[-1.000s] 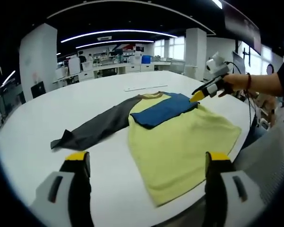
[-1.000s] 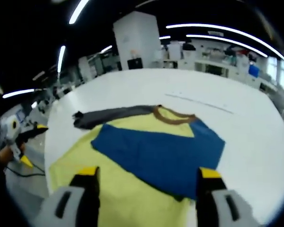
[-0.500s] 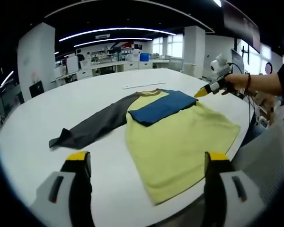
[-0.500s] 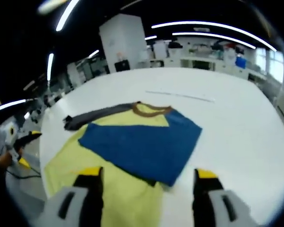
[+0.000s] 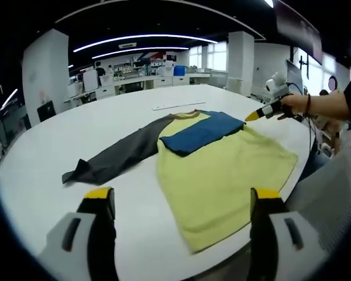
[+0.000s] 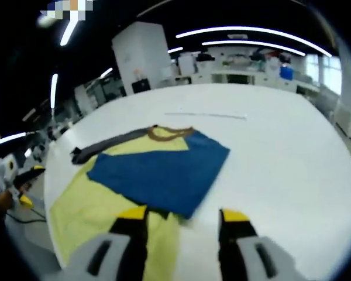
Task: Fold the garment on the visible template until the final outline fits inside the template.
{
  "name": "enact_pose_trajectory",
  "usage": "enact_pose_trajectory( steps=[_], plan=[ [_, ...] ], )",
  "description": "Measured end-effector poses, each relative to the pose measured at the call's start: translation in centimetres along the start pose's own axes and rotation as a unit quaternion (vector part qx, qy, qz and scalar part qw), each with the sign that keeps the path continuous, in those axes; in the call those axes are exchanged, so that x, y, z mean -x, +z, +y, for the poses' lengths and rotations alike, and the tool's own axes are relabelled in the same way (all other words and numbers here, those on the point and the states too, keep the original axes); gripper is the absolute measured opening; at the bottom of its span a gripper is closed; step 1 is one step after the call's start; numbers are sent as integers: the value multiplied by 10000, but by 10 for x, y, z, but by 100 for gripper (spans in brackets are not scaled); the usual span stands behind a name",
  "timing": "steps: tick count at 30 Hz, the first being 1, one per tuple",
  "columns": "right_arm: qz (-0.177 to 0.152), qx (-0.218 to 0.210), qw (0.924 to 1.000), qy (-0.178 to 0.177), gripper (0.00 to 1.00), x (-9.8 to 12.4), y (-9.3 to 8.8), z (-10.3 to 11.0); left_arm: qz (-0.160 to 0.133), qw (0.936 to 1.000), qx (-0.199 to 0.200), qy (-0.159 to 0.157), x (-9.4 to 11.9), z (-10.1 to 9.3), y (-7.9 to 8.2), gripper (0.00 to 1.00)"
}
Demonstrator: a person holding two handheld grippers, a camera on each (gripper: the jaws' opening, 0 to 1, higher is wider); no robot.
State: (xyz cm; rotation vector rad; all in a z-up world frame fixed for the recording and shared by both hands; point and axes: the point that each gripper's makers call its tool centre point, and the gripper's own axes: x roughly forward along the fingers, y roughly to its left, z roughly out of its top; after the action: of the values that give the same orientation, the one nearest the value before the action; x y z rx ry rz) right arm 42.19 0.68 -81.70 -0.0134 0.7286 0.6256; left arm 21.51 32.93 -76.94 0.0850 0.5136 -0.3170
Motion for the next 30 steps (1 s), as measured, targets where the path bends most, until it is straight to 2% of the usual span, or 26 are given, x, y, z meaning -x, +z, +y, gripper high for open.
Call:
enact_pose_trajectory(
  steps=[7,14,18,21,30],
  plan=[
    [120,75,9998,-125,33,-5,-11,-11,-42,10000,-17,63,2,0,4,90],
    [215,170,9994,-198,27,-8,-19,-8,10,9999,-16,100,3,2,2,88],
    [205,208,9994,-185,23,-14,-18,-7,-16,10000,20,89,3,2,2,89],
    [198,195,9995,-128,21,-14,-15,1,-88,9999,58,62,3,3,4,88],
    [233,131,9996,-102,8,-27,-18,8,23,10000,16,65,2,7,-2,87]
  ],
)
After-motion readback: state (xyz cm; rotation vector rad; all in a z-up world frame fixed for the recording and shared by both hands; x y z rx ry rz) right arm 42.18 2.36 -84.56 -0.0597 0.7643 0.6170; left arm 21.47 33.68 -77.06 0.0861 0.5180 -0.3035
